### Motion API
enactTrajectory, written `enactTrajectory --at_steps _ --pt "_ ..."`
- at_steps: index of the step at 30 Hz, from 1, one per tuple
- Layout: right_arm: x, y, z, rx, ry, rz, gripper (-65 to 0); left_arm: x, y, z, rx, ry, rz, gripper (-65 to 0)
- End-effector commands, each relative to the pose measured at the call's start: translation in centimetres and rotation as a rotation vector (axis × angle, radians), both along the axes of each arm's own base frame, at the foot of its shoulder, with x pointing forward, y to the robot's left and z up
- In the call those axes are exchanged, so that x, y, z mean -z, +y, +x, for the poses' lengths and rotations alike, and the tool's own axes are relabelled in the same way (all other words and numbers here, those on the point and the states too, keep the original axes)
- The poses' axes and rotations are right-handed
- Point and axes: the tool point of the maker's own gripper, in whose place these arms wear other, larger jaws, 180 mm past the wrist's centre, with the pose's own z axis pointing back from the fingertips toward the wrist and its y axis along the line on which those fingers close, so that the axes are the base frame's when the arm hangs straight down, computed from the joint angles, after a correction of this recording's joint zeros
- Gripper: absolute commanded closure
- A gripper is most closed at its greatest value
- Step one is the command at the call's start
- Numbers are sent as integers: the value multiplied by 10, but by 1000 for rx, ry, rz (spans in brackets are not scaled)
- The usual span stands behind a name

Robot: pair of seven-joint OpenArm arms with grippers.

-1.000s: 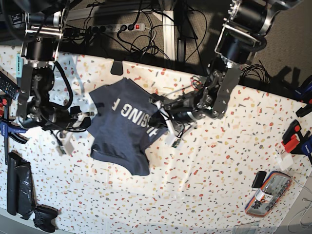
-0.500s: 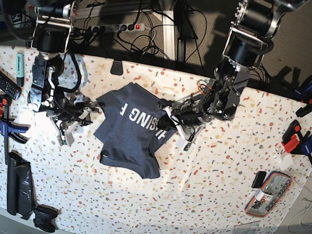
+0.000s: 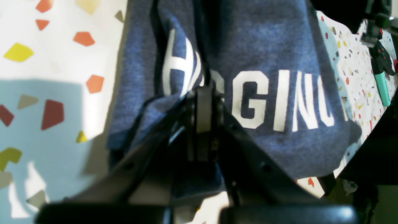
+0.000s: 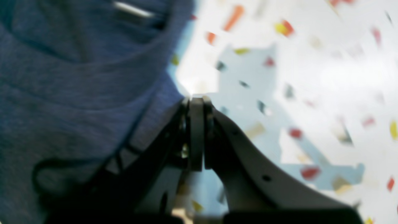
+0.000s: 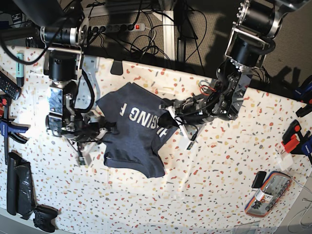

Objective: Fold the T-shirt properly
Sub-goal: 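Release the folded shirt and lift both grippers away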

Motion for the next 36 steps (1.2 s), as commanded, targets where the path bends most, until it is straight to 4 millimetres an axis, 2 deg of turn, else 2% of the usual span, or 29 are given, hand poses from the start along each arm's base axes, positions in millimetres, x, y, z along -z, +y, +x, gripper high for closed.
enactTrajectory --at_steps 1,4,10,13,15,21,24,26,31,36 --pt "-16 18 13 -40 -50 25 0 39 28 -28 47 118 184 0" --pt "-16 37 13 -96 -58 11 0 37 40 -17 -8 85 186 0" --pt "-26 61 20 -129 -95 41 0 28 86 11 -151 12 252 0" --pt "-30 71 24 -137 -101 56 0 17 104 22 -201 -18 282 0" --pt "-33 75 26 -142 -96 55 0 4 109 28 -214 -40 268 0" --pt "-39 70 28 -148 -70 16 0 -39 98 41 -170 -164 263 0" --pt "-49 64 30 -150 -74 -18 0 -67 88 49 -156 -253 244 0" --pt "-59 60 31 -150 -84 -32 0 -85 88 56 -182 -312 257 0" --pt "-90 47 25 -150 -124 -21 0 -115 104 72 -264 -393 260 0" --pt "-104 22 2 -136 -166 -77 0 -130 144 83 -387 -372 207 0"
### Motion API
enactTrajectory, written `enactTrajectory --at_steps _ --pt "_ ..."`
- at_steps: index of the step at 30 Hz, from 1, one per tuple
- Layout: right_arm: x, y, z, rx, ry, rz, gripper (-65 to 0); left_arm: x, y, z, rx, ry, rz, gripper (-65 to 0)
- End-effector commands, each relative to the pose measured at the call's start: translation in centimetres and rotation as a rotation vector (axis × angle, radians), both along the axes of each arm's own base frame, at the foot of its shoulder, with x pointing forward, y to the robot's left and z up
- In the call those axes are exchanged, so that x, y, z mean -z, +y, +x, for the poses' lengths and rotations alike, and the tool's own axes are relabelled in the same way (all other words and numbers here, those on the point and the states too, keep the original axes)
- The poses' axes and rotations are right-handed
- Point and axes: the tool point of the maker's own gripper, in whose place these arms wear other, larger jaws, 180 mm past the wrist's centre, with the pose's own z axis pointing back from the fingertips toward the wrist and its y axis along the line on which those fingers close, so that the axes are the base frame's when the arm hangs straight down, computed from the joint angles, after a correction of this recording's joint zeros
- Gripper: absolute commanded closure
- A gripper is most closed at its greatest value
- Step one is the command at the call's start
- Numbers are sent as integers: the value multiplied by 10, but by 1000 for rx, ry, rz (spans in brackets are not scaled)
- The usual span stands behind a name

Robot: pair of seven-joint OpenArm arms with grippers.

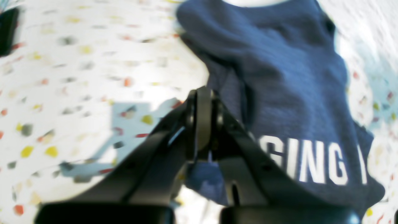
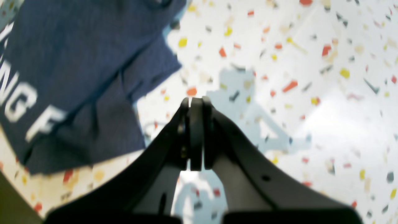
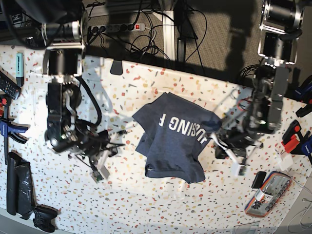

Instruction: Fold the T-shirt properly

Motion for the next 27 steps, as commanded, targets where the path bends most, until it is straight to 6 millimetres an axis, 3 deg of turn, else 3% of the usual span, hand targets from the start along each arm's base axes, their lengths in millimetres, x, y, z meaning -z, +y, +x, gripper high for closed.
enactTrajectory --at_steps 1,6,13,21,27 --pt "-21 -8 6 17 -66 11 0 -25 8 12 -2 -68 -27 0" --pt "-25 -50 -30 147 -88 88 0 -29 45 5 -19 -54 -73 0" --pt "-46 -112 -98 331 -151 118 0 -8 99 -24 -114 18 -98 0" --pt "-38 -173 -185 526 -64 75 0 19 149 -77 -210 105 -154 0" --pt "-28 -210 -249 720 -19 91 0 42 177 -134 -255 172 -188 0"
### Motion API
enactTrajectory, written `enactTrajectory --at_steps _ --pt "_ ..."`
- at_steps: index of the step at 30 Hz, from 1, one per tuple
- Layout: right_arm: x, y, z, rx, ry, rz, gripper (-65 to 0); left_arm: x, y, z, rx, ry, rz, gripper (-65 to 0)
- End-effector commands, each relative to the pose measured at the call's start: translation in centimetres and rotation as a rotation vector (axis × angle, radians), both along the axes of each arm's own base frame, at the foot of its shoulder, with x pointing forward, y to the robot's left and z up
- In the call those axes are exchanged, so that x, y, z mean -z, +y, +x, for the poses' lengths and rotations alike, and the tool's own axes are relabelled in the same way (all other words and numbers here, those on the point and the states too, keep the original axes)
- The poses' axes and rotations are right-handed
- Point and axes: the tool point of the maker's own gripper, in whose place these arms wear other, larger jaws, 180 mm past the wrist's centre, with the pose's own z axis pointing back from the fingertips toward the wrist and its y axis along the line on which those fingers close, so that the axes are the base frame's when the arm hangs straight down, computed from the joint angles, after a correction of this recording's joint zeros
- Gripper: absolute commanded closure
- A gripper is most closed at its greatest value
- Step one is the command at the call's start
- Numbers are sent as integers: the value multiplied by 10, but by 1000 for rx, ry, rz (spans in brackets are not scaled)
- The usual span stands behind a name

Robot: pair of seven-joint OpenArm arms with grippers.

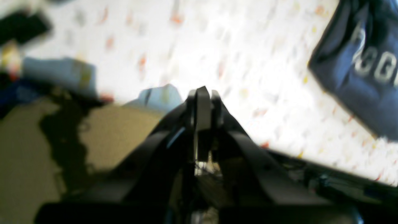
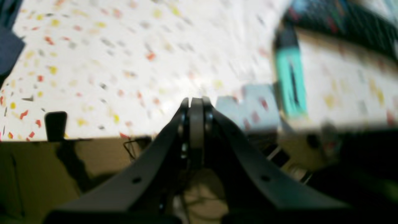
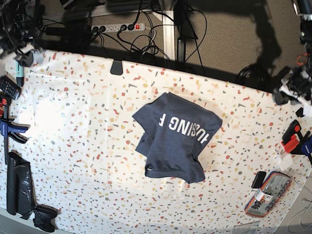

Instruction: Fold the T-shirt properly

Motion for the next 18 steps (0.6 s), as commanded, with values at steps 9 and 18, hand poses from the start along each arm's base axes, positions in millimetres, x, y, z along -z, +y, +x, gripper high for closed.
enactTrajectory --at_steps 9,18 --pt "39 20 -77 173 145 95 0 36 11 -90 -32 117 2 0" --pt "114 57 -132 310 292 327 0 105 -37 -191 35 264 10 0"
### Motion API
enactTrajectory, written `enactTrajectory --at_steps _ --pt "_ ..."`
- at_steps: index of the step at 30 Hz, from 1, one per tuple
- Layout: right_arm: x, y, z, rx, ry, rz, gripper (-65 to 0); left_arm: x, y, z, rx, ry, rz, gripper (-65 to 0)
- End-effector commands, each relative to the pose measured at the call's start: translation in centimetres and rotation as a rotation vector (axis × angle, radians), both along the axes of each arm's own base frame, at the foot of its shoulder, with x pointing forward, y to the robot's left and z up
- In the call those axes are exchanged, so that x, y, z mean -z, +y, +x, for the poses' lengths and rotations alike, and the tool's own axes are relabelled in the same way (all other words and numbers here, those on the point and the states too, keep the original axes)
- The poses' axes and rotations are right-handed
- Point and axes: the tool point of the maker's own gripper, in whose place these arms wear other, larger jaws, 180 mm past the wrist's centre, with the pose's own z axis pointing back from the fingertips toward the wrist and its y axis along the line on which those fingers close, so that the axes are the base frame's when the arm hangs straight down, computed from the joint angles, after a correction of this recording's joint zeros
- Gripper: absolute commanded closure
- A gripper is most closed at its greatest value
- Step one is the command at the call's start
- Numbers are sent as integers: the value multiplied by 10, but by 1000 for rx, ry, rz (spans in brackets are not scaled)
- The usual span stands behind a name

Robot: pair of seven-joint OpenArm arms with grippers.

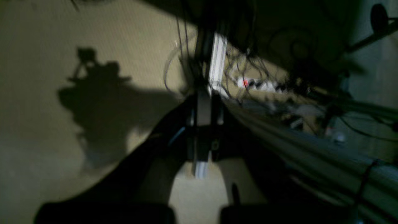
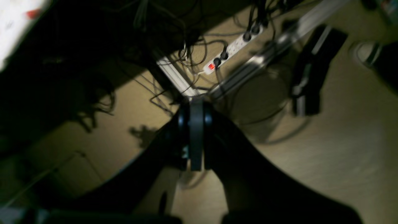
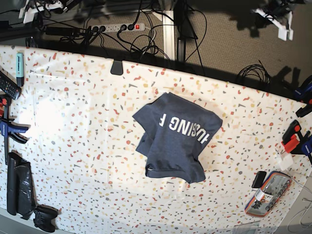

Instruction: Fold the T-shirt properly

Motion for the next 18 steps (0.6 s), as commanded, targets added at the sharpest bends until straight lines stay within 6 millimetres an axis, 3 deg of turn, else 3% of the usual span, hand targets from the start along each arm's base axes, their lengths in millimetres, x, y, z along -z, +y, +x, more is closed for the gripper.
enactTrajectory --at_steps 1,5,11,15,18 --pt "4 -2 -5 -2 7 7 0 1 3 -2 -7 -11 -7 0" --pt "41 -3 -28 -11 107 103 0 33 3 -28 -52 68 -39 0" --pt "97 -26 -64 -114 271 77 0 79 -1 -67 -101 209 -49 0" --pt "123 -33 -93 -182 355 93 0 99 -12 -86 -124 287 -77 0" --pt "136 -32 -102 -237 399 114 0 107 -25 -94 -124 329 -102 0"
